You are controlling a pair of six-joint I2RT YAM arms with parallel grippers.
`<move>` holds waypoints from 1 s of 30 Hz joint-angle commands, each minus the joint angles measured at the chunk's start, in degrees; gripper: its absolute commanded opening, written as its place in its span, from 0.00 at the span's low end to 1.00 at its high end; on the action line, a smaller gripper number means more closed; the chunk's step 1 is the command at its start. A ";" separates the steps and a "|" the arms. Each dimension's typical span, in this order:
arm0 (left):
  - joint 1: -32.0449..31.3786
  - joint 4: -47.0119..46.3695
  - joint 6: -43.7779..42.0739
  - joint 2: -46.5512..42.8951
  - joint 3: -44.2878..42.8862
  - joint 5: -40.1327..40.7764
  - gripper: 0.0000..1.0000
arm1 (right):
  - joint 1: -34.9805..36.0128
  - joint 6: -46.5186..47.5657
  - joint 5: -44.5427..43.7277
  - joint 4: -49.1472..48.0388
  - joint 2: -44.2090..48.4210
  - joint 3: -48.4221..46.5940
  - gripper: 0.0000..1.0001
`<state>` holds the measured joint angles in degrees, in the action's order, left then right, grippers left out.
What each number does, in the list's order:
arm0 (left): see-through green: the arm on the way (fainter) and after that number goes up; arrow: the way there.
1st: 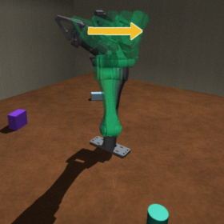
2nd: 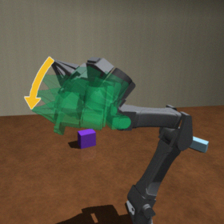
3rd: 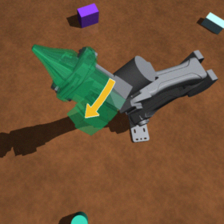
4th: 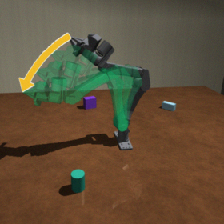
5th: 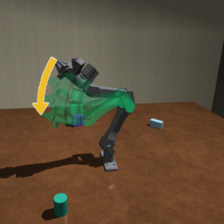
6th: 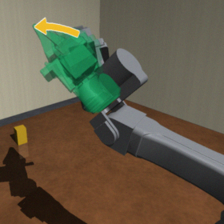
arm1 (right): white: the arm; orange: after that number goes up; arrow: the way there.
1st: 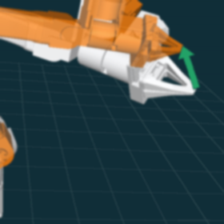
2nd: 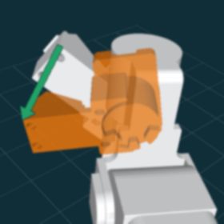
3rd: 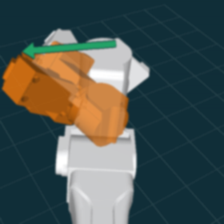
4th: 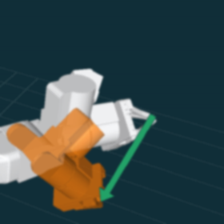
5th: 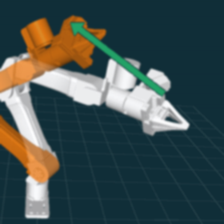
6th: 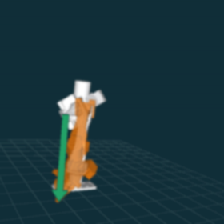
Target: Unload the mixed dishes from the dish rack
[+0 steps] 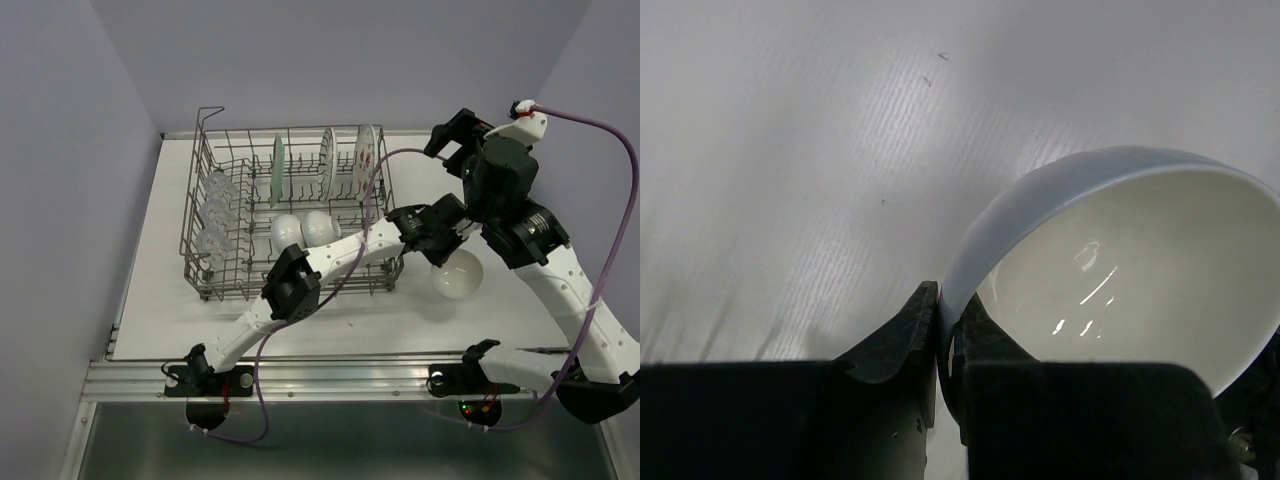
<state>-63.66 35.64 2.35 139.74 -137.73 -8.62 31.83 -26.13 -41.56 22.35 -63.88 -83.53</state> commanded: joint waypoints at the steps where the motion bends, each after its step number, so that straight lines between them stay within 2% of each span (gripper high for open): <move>1: -1.64 -0.66 -1.82 0.44 -3.69 -0.43 0.00 | -0.19 0.38 0.61 -0.99 0.33 -0.85 1.00; 9: -2.87 1.10 -2.00 3.87 -4.65 3.08 0.01 | -0.19 0.38 -0.62 -0.99 0.95 0.29 1.00; 11: -3.31 1.71 -2.00 4.31 -4.83 4.58 0.04 | -0.19 0.55 -0.98 -0.99 0.95 0.29 1.00; 16: -3.31 2.86 -1.56 4.92 -4.65 6.16 0.18 | -0.19 0.90 -0.89 -0.99 0.60 0.38 1.00; 17: -3.40 3.29 -1.38 4.84 -4.83 6.34 0.30 | -0.19 0.82 -0.98 -0.99 0.60 0.47 1.00; 19: -3.40 3.39 -0.86 4.31 -4.83 5.38 0.44 | -0.19 0.91 -1.07 -0.99 0.60 0.47 1.00; 20: -3.32 3.12 -0.51 3.44 -4.74 4.85 0.60 | -0.19 0.91 -1.07 -0.99 0.60 0.47 1.00; 22: -3.40 1.73 -0.50 1.94 -4.30 3.53 0.63 | -0.19 0.91 -0.98 -0.99 0.77 0.38 1.00; 23: -3.32 1.28 -0.33 0.37 -3.95 3.44 0.72 | -0.19 0.82 -0.89 -0.99 0.86 0.38 1.00; 25: -3.32 0.49 -0.15 -1.13 -3.95 3.79 0.80 | -0.19 0.82 -0.72 -0.90 1.30 0.38 1.00; 26: -3.40 -0.04 -0.07 -2.62 -3.95 3.88 0.87 | -0.19 0.82 -0.54 -0.90 1.39 0.38 1.00; 30: -3.40 -1.01 -0.15 -6.84 -4.04 5.45 0.99 | -0.19 1.08 0.43 -0.82 2.17 -0.14 1.00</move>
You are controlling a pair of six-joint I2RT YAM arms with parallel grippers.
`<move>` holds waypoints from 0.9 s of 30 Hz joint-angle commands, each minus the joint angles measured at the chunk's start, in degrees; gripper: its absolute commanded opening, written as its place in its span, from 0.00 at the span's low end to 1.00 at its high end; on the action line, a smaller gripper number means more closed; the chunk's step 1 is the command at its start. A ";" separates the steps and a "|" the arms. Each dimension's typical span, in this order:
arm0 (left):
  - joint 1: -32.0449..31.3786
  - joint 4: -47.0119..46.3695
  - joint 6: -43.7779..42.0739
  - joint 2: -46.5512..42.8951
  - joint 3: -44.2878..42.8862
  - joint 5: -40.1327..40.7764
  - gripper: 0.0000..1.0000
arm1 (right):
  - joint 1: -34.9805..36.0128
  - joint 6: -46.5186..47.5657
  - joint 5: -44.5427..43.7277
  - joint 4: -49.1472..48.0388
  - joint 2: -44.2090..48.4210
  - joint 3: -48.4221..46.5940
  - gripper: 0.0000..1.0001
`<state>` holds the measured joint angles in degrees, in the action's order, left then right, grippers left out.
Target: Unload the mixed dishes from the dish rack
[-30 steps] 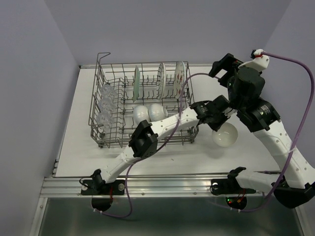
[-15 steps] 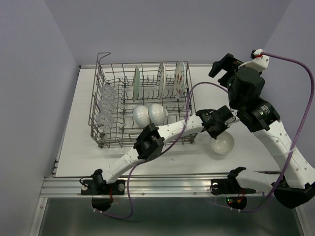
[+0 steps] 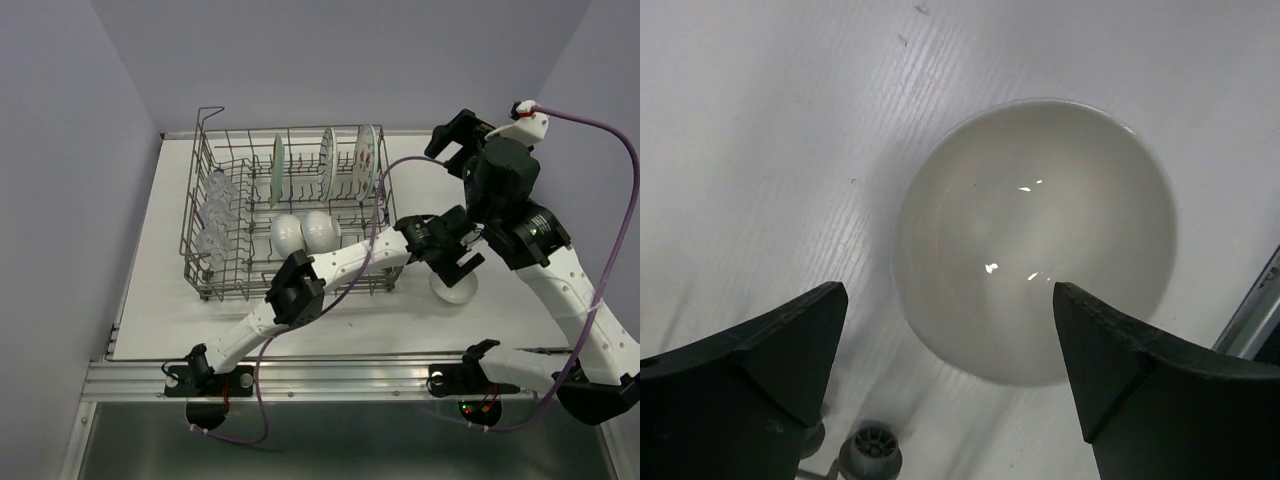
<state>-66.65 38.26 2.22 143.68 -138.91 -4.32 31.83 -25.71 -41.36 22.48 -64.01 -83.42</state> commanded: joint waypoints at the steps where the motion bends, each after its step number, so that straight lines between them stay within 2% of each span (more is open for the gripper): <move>1: -0.32 -3.72 -0.02 -11.66 -2.86 1.85 0.99 | -0.19 0.75 0.23 -0.86 2.31 -0.34 1.00; 4: -0.15 -3.28 0.07 -15.78 -2.24 5.70 0.99 | -0.19 0.23 -5.02 -0.68 3.27 -0.43 1.00; 6: 0.91 -3.19 0.76 -20.26 1.26 8.44 0.99 | -0.19 0.93 -8.55 -0.68 3.71 -0.95 1.00; 11: 4.42 -4.25 3.76 -31.41 11.02 13.27 0.99 | -0.19 3.39 -8.47 0.19 1.52 -4.81 1.00; 13: 5.13 -4.16 5.60 -34.50 15.85 17.82 0.99 | -0.19 3.65 -8.82 1.16 -0.94 -6.05 1.00; 19: 9.61 -3.81 11.39 -47.42 30.09 23.04 0.99 | -0.19 2.51 -5.57 2.13 -3.84 -7.90 1.00; 23: 16.28 -3.81 16.58 -59.78 39.84 27.25 0.99 | -0.19 2.08 -3.64 3.35 -5.60 -8.69 1.00; 26: 19.71 -3.81 18.78 -66.57 46.08 32.08 0.99 | -0.19 1.63 -0.22 3.71 -6.21 -6.68 1.00; 27: 22.85 -3.55 19.40 -70.69 48.80 32.96 0.99 | -0.72 2.68 4.58 3.80 -6.56 -5.80 1.00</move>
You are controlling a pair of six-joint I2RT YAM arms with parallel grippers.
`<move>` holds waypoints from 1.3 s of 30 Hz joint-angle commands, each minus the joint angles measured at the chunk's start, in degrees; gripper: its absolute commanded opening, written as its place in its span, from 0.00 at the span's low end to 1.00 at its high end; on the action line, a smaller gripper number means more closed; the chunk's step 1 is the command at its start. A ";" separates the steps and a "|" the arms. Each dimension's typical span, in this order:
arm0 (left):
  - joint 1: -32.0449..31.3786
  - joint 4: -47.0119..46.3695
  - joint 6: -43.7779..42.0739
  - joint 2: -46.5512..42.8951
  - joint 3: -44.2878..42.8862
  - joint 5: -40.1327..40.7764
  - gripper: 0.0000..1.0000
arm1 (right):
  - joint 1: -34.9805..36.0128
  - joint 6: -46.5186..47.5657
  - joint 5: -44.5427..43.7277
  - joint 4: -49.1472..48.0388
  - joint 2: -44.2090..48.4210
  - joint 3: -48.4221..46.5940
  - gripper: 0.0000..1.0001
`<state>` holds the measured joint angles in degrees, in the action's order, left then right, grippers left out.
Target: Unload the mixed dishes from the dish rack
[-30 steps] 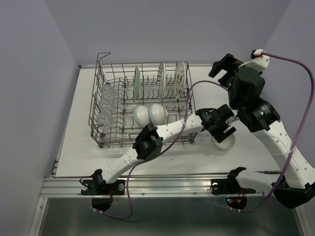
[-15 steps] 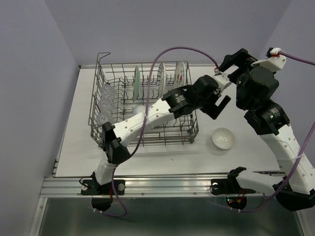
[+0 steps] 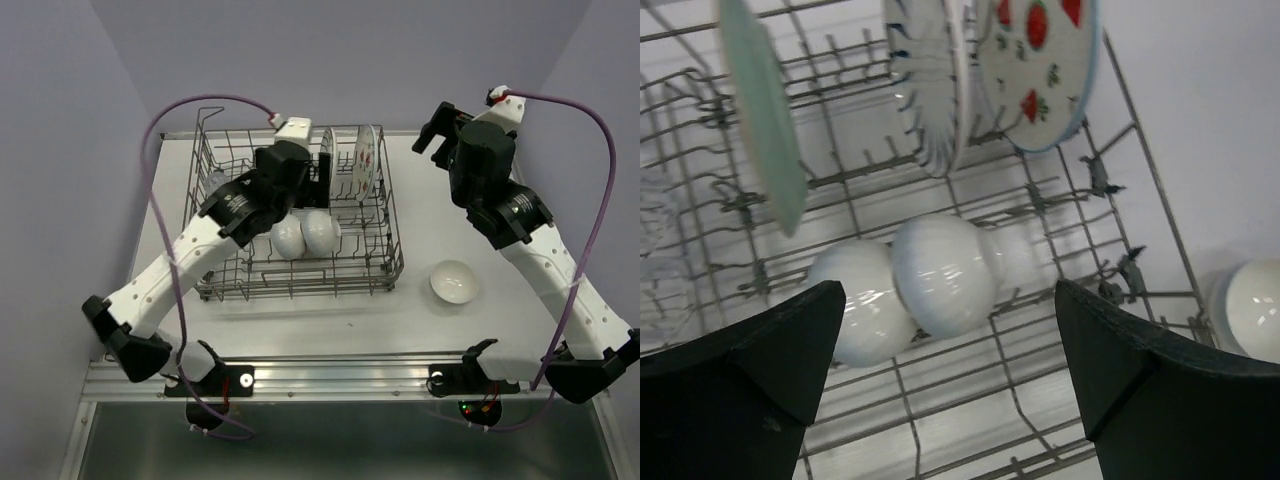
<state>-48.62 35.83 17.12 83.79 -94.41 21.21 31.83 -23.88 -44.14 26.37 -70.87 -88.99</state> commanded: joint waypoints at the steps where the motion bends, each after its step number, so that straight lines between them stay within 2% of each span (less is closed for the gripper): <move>1: 6.94 -0.60 5.19 -12.58 5.37 8.75 0.99 | -0.72 1.81 10.53 -0.09 0.12 0.48 1.00; 3: 13.53 1.77 5.90 -16.98 7.74 9.37 0.99 | -0.72 3.66 20.81 0.00 -0.75 2.32 1.00; 6: 20.03 4.07 6.08 -21.03 10.46 10.17 0.99 | -0.72 3.84 30.04 -0.01 -1.98 4.17 1.00; 7: 24.23 4.33 6.17 -21.64 10.82 9.38 0.99 | 0.24 4.19 31.38 0.17 -3.47 4.44 1.00; 10: 31.02 3.28 5.02 -23.32 13.19 6.83 0.99 | 4.19 6.03 31.66 1.22 -7.34 4.27 1.00; 13: 37.61 3.62 2.31 -21.39 15.30 -0.61 0.99 | 9.28 6.83 30.43 1.67 -10.50 4.61 1.00; 16: 40.61 4.07 0.37 -19.63 17.68 -2.93 0.98 | 11.76 5.87 30.34 1.49 -12.44 5.40 1.00; 21: 44.39 2.93 -2.35 -20.07 22.59 -3.63 0.90 | 13.60 3.22 29.81 0.70 -15.78 6.64 1.00; 25: 44.84 -0.58 -3.68 -19.81 25.59 -5.91 0.84 | 14.31 2.70 31.66 0.53 -18.77 6.90 1.00; 26: 44.84 -0.68 -3.76 -19.02 26.11 -6.01 0.76 | 14.83 2.61 31.57 0.26 -19.39 7.07 1.00; 29: 44.93 -0.94 -3.59 -17.96 26.91 -4.70 0.61 | 14.84 2.08 30.61 0.35 -21.15 6.90 1.00; 32: 44.93 -1.47 -4.03 -18.40 27.35 -4.51 0.55 | 15.36 1.56 29.38 0.26 -22.38 6.73 1.00; 37: 44.93 -2.43 -4.82 -19.89 28.23 -2.24 0.51 | 16.59 1.38 28.50 0.35 -24.57 5.94 1.00; 39: 44.93 -2.70 -5.34 -20.33 28.40 -1.88 0.45 | 17.29 1.47 28.32 0.26 -25.71 5.32 1.00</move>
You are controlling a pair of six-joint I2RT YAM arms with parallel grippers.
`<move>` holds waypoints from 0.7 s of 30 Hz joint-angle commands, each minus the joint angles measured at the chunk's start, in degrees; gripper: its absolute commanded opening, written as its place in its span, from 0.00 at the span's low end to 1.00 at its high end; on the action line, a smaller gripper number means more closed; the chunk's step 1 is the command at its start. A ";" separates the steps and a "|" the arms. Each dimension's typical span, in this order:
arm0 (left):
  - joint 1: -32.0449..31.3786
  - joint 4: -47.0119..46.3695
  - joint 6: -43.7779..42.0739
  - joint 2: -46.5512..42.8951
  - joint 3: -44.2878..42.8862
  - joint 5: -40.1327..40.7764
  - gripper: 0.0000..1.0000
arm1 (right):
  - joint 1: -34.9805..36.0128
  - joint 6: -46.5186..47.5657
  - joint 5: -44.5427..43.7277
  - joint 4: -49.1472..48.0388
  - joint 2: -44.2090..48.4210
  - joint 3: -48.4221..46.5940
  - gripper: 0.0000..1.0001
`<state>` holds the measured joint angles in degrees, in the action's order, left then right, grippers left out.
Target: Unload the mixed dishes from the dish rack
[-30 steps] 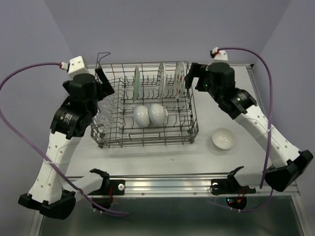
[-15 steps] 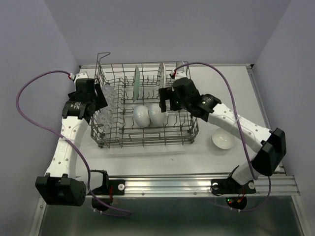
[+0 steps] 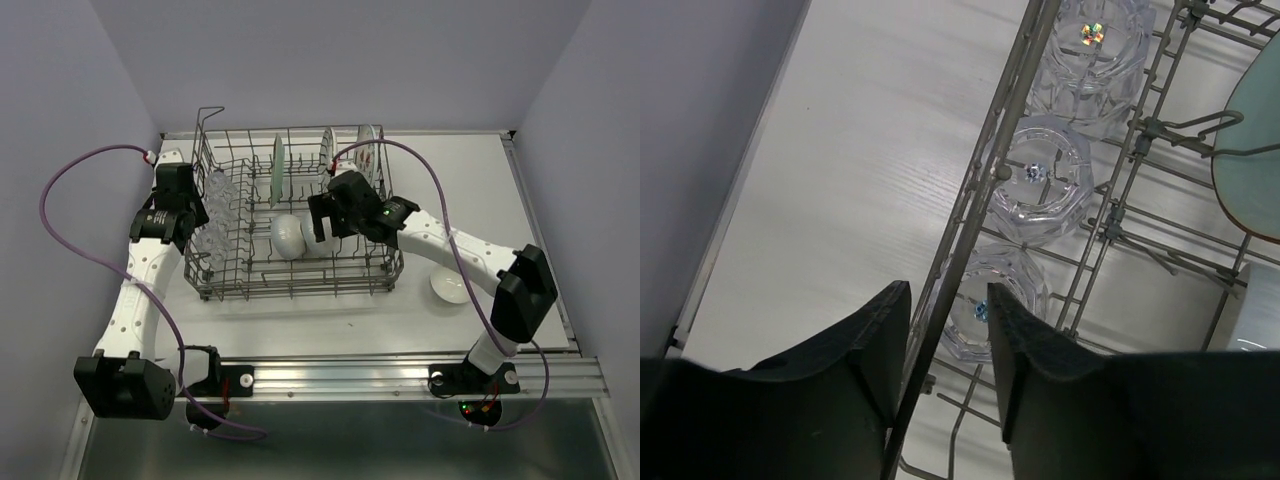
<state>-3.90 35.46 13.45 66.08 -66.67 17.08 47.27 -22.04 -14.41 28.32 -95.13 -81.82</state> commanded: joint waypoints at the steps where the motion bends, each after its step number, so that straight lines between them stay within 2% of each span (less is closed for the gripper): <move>1: 0.21 -2.76 -1.94 -2.71 0.67 2.34 0.44 | 1.87 -0.20 -1.41 -1.60 -1.89 -2.63 1.00; 4: 0.21 -2.86 -2.55 -2.72 0.93 2.61 0.38 | 2.39 0.51 -0.97 -1.42 -3.30 -3.69 1.00; 5: 0.21 -2.94 -2.64 -2.80 0.93 3.13 0.31 | 3.00 0.86 -0.71 -1.51 -3.65 -4.13 1.00; 9: 0.21 -3.12 -2.64 -2.72 1.11 5.07 0.20 | 3.54 1.04 -1.14 -1.33 -5.24 -5.45 1.00; 18: 0.21 -4.61 -3.78 -3.33 1.90 4.71 0.10 | 5.12 1.30 -8.61 -0.72 -8.75 -8.79 1.00; 21: 0.21 -4.79 -3.96 -3.77 2.25 5.33 0.10 | 5.12 0.77 -11.15 -0.45 -10.07 -9.76 1.00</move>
<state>-3.77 33.69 8.38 64.64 -65.14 18.81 51.86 -21.19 -20.18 28.40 -103.68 -88.16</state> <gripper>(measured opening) 0.294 0.998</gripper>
